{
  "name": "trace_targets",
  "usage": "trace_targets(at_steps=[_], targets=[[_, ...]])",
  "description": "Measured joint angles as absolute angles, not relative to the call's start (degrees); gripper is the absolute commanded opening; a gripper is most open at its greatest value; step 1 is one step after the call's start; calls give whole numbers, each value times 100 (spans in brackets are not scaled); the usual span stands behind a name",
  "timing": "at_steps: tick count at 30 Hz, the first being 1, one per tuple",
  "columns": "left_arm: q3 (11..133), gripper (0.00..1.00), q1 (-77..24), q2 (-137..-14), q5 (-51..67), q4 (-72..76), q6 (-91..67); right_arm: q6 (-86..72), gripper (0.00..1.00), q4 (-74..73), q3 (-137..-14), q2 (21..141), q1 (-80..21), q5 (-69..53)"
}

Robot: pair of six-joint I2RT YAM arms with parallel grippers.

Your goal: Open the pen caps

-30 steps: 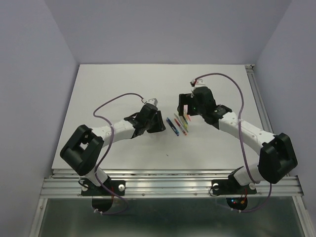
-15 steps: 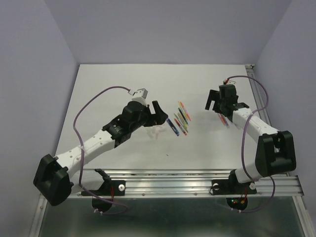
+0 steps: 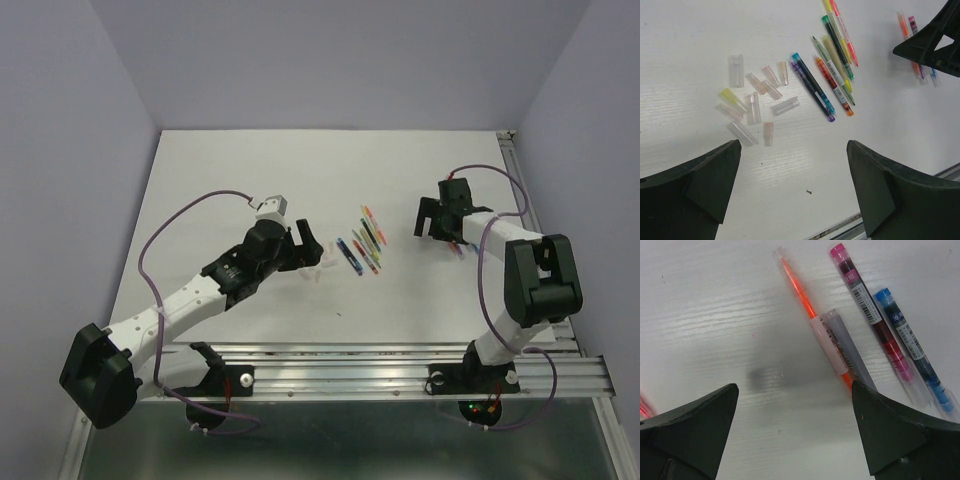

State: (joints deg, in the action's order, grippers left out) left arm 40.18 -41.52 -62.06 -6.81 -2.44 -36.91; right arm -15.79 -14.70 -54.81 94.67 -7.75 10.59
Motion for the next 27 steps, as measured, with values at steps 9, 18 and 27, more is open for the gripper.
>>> trace_targets(at_steps=[9, 18, 27], targets=[[4014, 99, -4112, -6206, -760, -290, -3688, -1531, 100, -1457, -5621, 9795, -670, 895], [4014, 99, -4112, -6206, -764, -296, -3688, -1463, 56, -1455, -5621, 9839, -663, 764], [4014, 99, -4112, -6038, -786, -377, -3691, -1288, 19, -1310, -5730, 10005, -637, 460]])
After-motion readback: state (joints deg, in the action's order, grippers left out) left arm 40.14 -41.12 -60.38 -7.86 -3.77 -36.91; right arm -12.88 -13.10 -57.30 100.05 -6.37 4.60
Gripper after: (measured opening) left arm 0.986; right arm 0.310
